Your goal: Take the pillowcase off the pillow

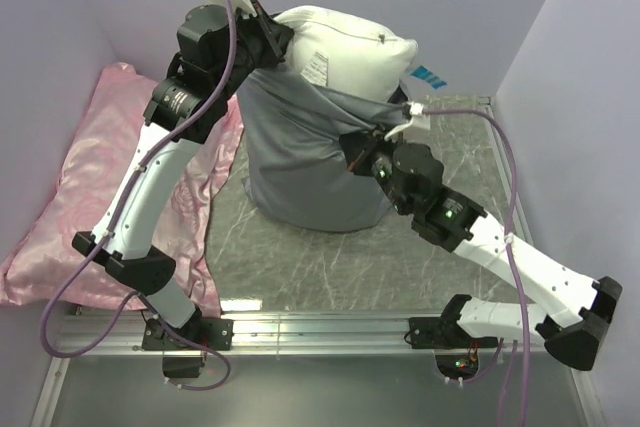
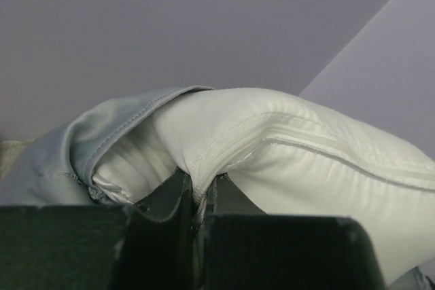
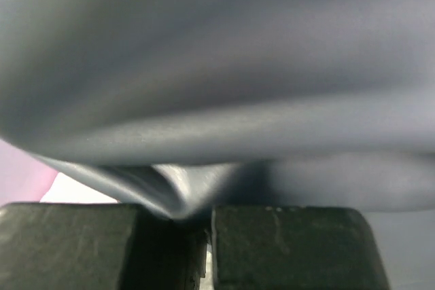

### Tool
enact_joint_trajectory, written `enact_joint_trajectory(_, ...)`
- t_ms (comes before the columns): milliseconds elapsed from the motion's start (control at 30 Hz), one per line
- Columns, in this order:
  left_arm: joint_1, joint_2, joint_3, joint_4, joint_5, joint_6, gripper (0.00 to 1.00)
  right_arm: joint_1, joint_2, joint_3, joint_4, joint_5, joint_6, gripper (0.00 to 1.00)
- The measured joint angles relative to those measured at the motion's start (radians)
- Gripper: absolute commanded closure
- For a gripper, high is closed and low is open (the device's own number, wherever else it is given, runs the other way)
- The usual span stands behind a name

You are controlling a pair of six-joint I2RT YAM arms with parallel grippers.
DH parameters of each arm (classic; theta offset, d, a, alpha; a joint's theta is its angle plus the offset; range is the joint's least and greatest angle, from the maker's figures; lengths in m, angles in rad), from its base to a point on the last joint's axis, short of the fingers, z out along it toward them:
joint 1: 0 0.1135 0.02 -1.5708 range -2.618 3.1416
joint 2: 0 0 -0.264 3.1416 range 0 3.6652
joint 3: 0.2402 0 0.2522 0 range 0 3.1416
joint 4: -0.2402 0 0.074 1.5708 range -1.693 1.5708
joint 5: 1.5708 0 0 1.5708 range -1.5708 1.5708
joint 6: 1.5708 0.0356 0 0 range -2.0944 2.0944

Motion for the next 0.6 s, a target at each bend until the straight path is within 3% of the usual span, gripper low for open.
enact_joint_trajectory(267,0.036,0.036,0.056,-0.079,0.122,-0.023,1.00,0.006,-0.135,-0.263,0.176,-0.002,0.096,0.89)
enact_joint_trajectory(467,0.132,0.035,0.057,-0.073,0.159,-0.048,1.00,0.011,-0.184,-0.366,0.118,-0.012,0.122,0.89)
enact_joint_trajectory(600,0.169,0.029,0.045,-0.071,0.181,-0.059,1.00,0.011,-0.182,-0.363,0.091,-0.021,0.115,1.00)
